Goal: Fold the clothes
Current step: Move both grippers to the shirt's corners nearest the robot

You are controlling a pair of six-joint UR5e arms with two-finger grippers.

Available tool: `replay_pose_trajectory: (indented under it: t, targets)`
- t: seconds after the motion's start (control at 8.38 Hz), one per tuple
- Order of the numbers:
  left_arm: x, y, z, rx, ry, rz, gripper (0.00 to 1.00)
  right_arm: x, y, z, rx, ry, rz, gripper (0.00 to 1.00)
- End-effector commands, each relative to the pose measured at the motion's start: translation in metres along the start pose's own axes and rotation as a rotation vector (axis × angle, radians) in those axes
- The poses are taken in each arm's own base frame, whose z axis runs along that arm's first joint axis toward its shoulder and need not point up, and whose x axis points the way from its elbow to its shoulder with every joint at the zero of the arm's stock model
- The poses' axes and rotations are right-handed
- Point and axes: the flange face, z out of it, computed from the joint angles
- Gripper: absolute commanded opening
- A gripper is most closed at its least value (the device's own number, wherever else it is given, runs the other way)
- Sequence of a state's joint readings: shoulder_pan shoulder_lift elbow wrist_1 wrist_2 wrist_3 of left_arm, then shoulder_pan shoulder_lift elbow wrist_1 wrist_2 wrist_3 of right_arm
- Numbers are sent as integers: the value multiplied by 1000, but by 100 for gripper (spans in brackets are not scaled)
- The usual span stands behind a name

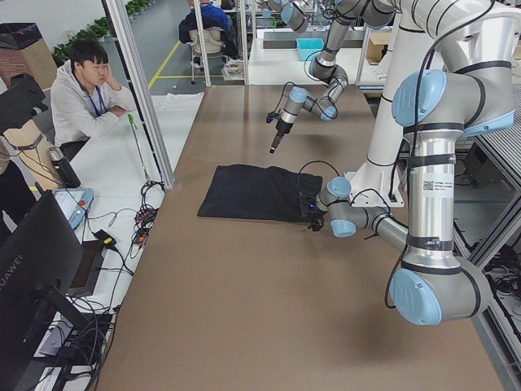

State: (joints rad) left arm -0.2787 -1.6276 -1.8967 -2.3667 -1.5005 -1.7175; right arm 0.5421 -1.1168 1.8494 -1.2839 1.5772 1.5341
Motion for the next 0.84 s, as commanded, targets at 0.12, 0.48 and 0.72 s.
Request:
replay_pose_trajectory:
  t: [0.12, 0.48, 0.72]
  targets:
    - [1, 16, 7, -1, 0, -6, 68, 0, 1, 0, 0, -2, -1, 94]
    - [5, 17, 7, -4, 8, -5, 42, 0, 2, 0, 0, -27, -4, 94]
    - [11, 18, 7, -6, 18, -6, 27, 0, 3, 0, -2, -28, -3, 94]
